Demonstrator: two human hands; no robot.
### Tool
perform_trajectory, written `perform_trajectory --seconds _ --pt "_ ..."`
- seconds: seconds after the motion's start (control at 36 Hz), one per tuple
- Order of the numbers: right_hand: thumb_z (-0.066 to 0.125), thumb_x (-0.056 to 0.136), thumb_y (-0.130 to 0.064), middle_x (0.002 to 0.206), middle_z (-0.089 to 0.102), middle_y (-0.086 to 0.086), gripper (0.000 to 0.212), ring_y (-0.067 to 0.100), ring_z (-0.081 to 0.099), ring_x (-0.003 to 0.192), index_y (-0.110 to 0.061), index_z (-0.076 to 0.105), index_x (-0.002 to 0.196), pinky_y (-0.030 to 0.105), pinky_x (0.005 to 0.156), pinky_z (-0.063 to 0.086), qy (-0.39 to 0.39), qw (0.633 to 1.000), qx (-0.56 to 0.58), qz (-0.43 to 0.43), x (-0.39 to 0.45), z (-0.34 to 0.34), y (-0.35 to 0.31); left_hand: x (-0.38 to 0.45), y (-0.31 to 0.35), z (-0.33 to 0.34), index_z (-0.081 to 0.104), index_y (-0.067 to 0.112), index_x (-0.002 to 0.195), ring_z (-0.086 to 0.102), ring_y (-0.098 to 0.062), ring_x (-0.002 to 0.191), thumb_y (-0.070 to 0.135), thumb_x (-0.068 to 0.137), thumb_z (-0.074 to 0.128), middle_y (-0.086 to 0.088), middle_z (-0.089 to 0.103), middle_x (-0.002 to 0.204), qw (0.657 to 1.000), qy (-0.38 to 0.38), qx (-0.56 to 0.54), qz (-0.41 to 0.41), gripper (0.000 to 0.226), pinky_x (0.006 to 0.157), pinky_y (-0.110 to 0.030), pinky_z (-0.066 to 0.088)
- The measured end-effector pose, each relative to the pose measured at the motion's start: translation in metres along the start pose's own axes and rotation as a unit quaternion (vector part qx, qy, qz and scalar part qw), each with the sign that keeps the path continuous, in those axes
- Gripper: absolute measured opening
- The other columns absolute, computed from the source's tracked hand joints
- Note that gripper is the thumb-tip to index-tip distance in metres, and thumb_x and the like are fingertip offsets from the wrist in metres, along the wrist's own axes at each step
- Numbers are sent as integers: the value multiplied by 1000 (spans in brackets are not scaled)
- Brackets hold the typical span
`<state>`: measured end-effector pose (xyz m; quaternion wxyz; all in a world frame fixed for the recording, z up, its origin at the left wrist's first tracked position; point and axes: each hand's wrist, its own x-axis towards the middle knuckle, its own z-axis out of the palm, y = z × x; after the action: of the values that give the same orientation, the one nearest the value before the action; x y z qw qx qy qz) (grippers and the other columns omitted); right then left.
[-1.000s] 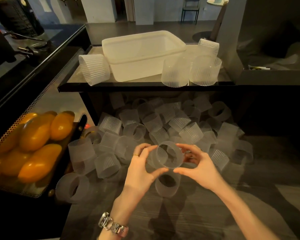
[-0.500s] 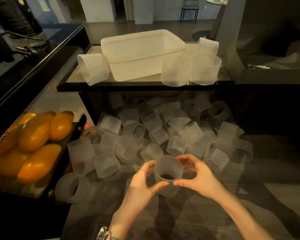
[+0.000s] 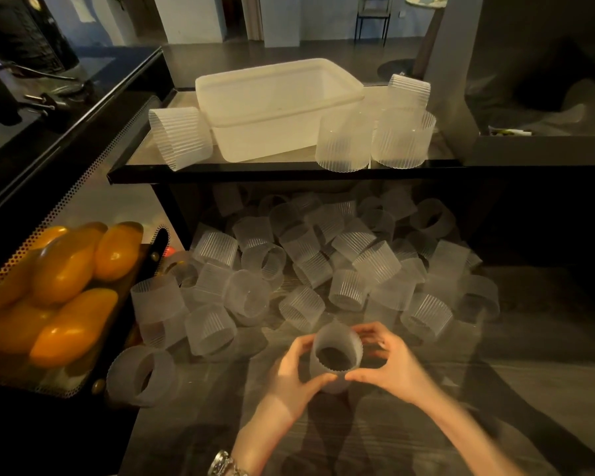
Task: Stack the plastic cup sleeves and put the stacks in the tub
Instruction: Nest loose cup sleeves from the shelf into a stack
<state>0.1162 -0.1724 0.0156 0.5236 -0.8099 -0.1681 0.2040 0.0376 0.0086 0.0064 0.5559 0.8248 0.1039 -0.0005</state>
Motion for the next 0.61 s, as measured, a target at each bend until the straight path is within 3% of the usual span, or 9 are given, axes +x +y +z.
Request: perform_trajectory --seconds 0.31,0.36,0.42,0.47,0.53,0.61 --pt "88 57 -15 108 63 -11 61 -7 57 101 -27 53 105 7 78 44 -45 999 -2 10 3 -5 -1 4 -5 -1 51 36 105 55 3 108 36 59 78 17 62 108 1000 -14 -21 4 53 96 -25 45" --pt "83 64 -24 106 64 -9 50 -5 59 99 -26 54 104 14 81 48 -63 998 15 20 5 -8 -4 6 -3 -5 51 34 107 55 4 108 41 54 80 16 61 110 999 -25 -20 9 61 94 -16 42" --pt "69 75 -31 102 66 -5 29 3 62 96 -22 58 100 18 83 48 -50 997 38 37 10 -8 -7 9 0 -8 51 29 112 53 0 110 31 54 87 12 59 114 999 -24 -30 -7 68 91 -9 40" --pt "54 90 -24 100 67 5 15 9 61 91 -15 63 97 16 81 45 -3 996 60 61 18 -4 -9 15 6 -11 52 21 114 54 -7 108 13 65 84 6 58 114 998 4 -53 -24 59 85 -7 41" --pt "47 96 -16 98 65 10 22 9 58 83 -1 63 101 11 73 43 38 991 71 103 27 0 -8 23 13 -13 55 14 111 57 -15 104 6 79 70 1 60 107 995 43 -91 -23 36 79 -8 44" --pt "49 96 -12 89 59 3 18 9 54 80 -2 63 100 7 62 41 22 985 51 164 40 7 -11 37 17 -17 57 4 112 56 -14 96 5 92 53 -4 61 103 990 98 -99 -12 20 75 -5 42"
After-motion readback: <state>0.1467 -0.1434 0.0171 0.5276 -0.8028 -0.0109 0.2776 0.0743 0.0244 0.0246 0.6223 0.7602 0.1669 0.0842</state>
